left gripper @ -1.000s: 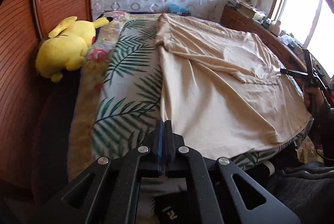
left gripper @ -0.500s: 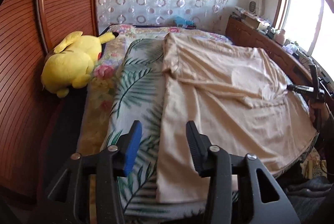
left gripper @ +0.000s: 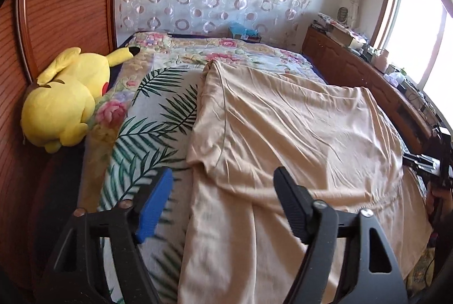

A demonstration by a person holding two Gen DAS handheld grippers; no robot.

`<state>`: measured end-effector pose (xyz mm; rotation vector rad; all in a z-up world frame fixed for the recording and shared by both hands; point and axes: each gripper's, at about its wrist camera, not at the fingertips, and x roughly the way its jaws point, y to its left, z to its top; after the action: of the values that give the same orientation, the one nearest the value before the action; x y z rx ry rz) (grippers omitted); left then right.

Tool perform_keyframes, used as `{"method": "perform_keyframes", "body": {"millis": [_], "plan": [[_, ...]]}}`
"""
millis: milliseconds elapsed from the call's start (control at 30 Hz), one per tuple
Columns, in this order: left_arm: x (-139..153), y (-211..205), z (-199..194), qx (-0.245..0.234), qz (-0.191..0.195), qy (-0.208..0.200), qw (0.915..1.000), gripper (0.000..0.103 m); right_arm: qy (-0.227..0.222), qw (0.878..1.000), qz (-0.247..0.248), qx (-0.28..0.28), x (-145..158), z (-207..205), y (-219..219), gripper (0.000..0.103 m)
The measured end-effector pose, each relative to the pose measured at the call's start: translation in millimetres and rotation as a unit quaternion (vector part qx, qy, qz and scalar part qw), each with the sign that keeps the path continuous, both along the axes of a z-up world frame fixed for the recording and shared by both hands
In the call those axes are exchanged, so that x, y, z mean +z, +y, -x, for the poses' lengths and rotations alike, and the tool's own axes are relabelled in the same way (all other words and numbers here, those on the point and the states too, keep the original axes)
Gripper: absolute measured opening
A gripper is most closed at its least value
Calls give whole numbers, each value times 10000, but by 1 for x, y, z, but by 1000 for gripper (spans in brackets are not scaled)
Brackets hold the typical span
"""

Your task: Fold small clothes

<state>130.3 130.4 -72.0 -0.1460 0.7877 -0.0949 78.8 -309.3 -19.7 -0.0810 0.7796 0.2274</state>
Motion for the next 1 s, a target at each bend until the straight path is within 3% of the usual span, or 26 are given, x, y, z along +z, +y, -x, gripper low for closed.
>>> {"method": "perform_keyframes", "body": {"millis": [100,367,567,867,1000], "plan": [[-11,1,-21,104,-42,318,9994,55,-1,10000,-7,7,0,-1,-1,35],[-30,-1,-34,191,61,564,9982,55,-4,10000,-18,14,-1,-2,0,35],[-27,-12,-38,-70,-46,395,9992,24,-7,10000,-8,18,-2,-2,-1,35],[-28,-18,-49,-9,-321,476,9983,23,-11,10000,-9,24,-2,-2,-2,35],[-32,-14,-49,34,-278,478,9985,23,48,9994,-353,-42,-1,-4,-14,35]]}}
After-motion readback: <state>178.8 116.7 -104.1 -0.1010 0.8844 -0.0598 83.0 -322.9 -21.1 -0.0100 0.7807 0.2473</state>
